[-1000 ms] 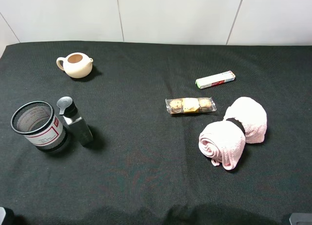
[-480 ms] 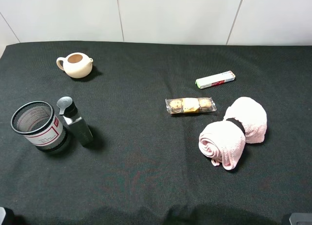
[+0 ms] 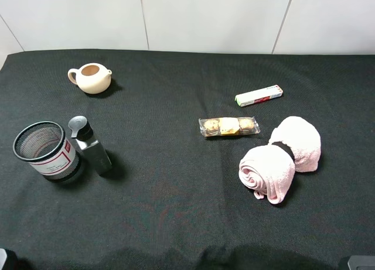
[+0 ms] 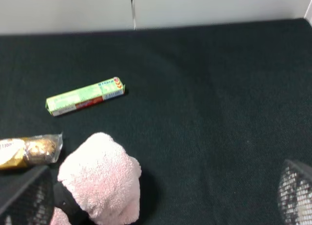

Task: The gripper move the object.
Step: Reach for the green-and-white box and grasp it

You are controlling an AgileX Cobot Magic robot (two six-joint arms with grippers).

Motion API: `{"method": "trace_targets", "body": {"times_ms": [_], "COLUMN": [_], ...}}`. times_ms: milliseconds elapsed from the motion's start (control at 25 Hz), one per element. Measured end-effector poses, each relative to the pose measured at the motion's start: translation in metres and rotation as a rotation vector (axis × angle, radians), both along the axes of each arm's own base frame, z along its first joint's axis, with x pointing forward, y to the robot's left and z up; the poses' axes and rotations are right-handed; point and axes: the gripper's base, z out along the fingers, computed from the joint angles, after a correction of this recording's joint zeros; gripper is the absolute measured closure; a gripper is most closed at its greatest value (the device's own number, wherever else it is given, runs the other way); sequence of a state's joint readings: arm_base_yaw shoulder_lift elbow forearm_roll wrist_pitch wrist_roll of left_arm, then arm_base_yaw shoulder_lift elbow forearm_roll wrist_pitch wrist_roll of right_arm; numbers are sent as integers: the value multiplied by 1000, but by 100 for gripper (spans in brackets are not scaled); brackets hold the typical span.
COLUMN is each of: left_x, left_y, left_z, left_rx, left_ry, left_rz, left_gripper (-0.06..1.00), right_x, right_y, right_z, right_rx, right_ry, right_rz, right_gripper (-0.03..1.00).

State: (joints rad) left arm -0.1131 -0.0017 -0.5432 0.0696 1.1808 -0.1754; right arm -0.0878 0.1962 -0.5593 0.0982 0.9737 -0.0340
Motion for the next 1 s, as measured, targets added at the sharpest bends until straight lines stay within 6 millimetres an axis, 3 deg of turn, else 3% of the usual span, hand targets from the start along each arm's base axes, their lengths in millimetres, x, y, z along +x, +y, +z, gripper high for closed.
{"method": "trace_targets", "body": {"times_ms": [480, 1000], "left_x": [0, 0], "left_y": [0, 0], "left_z": [0, 0], "left_rx": [0, 0], "left_ry": [0, 0], "left_rz": [0, 0], "left_gripper": [11, 11], "right_x": [97, 203], "right_y": [-8, -14], "right_z": [39, 44], "right_rx": [-69, -123], "right_ry": [250, 410], "right_rz": [79, 195], "right_gripper": [27, 27]}}
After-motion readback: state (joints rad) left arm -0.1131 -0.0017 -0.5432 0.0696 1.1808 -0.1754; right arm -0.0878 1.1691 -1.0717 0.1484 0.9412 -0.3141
